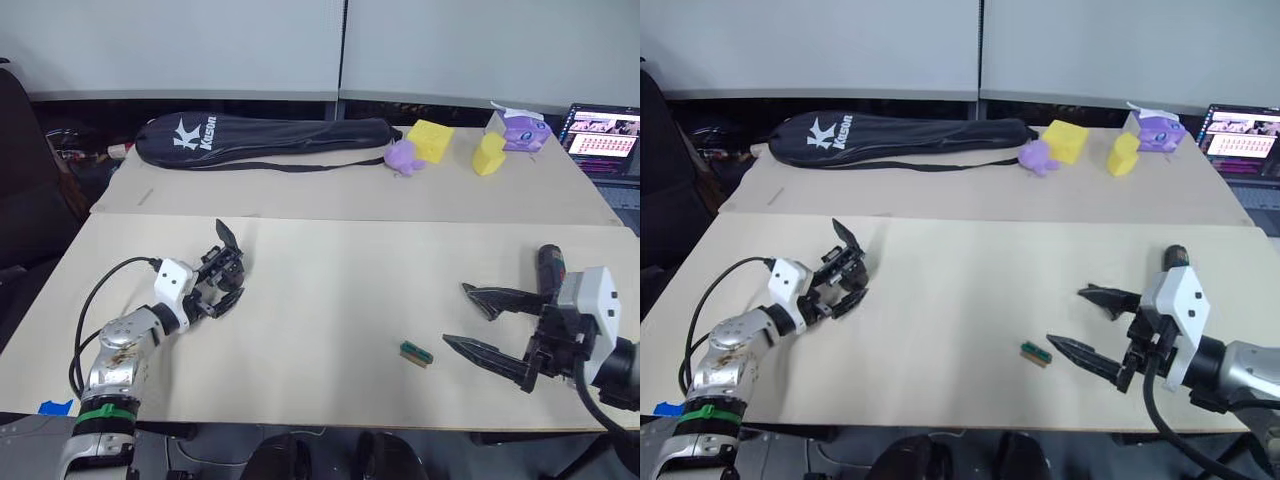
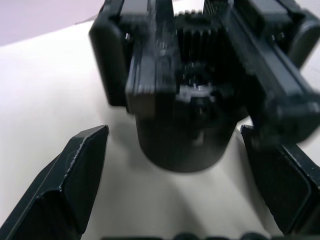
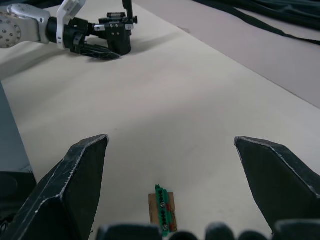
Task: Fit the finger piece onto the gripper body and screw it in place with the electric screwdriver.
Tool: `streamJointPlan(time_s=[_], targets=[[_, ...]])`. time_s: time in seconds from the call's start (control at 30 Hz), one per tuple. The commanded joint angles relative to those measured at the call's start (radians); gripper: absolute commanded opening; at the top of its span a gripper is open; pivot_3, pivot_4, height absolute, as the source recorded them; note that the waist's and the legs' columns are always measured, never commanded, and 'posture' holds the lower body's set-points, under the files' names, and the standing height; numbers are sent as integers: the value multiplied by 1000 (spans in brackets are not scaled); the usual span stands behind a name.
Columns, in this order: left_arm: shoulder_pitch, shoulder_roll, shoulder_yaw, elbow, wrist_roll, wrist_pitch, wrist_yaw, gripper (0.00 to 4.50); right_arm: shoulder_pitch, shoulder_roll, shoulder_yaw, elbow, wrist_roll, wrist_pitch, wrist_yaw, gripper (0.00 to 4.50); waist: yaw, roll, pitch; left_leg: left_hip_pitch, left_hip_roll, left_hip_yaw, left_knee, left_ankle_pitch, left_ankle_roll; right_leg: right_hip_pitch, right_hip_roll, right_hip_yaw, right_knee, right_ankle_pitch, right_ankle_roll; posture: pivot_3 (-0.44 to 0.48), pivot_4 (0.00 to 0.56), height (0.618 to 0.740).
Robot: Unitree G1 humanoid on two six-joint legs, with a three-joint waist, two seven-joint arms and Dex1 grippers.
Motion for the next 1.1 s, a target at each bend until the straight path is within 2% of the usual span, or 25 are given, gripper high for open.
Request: streamJointPlan(time_s=[0.03,0.07,0.1,0.13,0.2,0.27,0.47,0.57,0.73,0.8,0.83,0.9,0.97,1.1], targets=[[-28,-39,-15,45,16,-43,24,4500,-33,24,23,-4,-34,-42,-27,4473,3,0,0,0,0,0,0,0,0,0,0,0,0,0,0,0,150,740],[-33,-48,-14,53,16,-51,27,4500,-38,29,32,-3,-39,-44,-31,4473,6,0,0,0,0,0,0,0,0,0,0,0,1,0,0,0,150,740],[-36,-59,-9,55,18,-67,40,3974,-39,35,44,-5,-49,-48,-34,4500,6,0,0,0,0,0,1,0,0,0,0,-1,1,0,0,0,150,740],[-31,-69,-3,41,11,-73,45,3920,-39,41,57,-6,-61,-55,-35,4500,6,0,0,0,0,0,1,0,1,0,0,-1,2,0,0,0,150,740],[-17,-89,10,-2,-1,-69,71,3280,-40,50,76,-5,-78,-64,-37,4500,6,0,0,0,0,0,1,3,6,0,0,-1,2,0,0,0,150,740],[7,-127,32,-81,-17,-39,138,2359,-43,60,92,-4,-88,-70,-39,4500,5,0,0,0,0,0,1,3,6,0,0,-1,2,0,0,0,150,740],[85,-261,19,-390,39,112,407,2367,-56,82,135,-6,-116,-87,-51,4500,3,-5,3,-2,0,-1,2,4,7,0,0,-1,1,0,0,0,150,740],[111,-324,-26,-521,133,208,557,2367,-68,96,160,-8,-128,-90,-60,4500,2,-10,6,-3,0,-2,3,4,7,-1,1,-1,2,0,0,0,150,740],[139,-355,-72,-541,175,268,609,2367,-78,117,196,-1,-154,-96,-64,4500,0,-11,7,-3,0,-1,3,4,7,-1,2,0,3,0,0,0,150,740],[145,-350,-78,-509,170,261,596,2367,-80,123,210,6,-165,-101,-63,4500,0,-11,7,-3,1,-1,3,4,7,-1,2,0,3,0,0,0,150,740],[149,-343,-77,-498,164,260,586,3167,-81,125,213,7,-168,-101,-62,4500,0,-11,7,-3,1,-1,3,4,7,-2,2,-1,4,0,0,0,150,740],[158,-309,-62,-478,137,260,535,3709,-84,128,215,8,-172,-100,-61,4500,0,-11,7,-2,1,-1,3,4,7,-1,1,0,4,0,0,0,150,740],[163,-252,-33,-449,76,259,429,4455,-87,128,216,11,-173,-101,-58,4500,-3,-11,6,-2,1,-1,4,4,7,-2,2,0,5,0,0,0,150,740],[143,-95,3,-333,-18,160,159,4455,-91,126,220,17,-176,-102,-55,4500,-11,-10,6,-1,1,-1,4,3,5,-3,2,-1,7,-1,-2,0,150,740]])
